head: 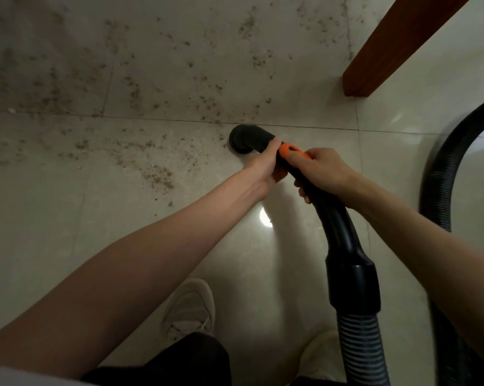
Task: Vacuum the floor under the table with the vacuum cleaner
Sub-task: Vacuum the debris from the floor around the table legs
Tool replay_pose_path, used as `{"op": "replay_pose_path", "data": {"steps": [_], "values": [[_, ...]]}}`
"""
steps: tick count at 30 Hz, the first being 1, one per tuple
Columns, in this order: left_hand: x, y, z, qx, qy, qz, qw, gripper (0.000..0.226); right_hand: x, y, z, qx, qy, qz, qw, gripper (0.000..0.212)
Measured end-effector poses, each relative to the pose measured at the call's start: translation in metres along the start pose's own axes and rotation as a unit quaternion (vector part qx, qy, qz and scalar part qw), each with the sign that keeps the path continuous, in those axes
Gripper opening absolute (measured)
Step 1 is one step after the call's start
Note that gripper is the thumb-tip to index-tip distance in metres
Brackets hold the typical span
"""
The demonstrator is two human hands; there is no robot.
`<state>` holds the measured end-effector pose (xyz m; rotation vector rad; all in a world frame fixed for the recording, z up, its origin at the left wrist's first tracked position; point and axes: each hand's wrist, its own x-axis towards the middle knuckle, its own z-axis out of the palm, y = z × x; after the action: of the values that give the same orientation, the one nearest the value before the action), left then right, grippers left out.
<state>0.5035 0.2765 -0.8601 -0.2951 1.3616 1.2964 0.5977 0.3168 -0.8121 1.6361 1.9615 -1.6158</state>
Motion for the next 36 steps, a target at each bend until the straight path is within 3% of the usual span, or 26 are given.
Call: {"op": "replay_pose_path", "data": {"steps": [8,17,27,30,36], "values": [[-0.001,-0.002,-0.021,-0.014,0.018,0.002,1.0,0.04,-0.001,-0.007,0.013,-0.009,-0.047,-0.005,0.999,0.035],[-0.019,-0.022,-0.02,0.002,-0.029,-0.03,0.999,0.041,-0.022,0.005,-0.001,-0.034,-0.056,0.017,0.998,0.042],[-0.048,-0.066,-0.032,0.012,-0.007,-0.044,0.999,0.036,-0.054,0.038,0.003,-0.023,-0.12,0.029,0.992,0.048],[-0.061,-0.078,-0.036,0.028,-0.01,-0.053,0.998,0.026,-0.065,0.045,0.004,-0.022,-0.14,0.037,0.989,0.047],[-0.07,-0.08,-0.05,0.022,-0.006,-0.057,0.998,0.031,-0.073,0.045,0.014,-0.052,-0.144,0.014,0.988,0.038]]}}
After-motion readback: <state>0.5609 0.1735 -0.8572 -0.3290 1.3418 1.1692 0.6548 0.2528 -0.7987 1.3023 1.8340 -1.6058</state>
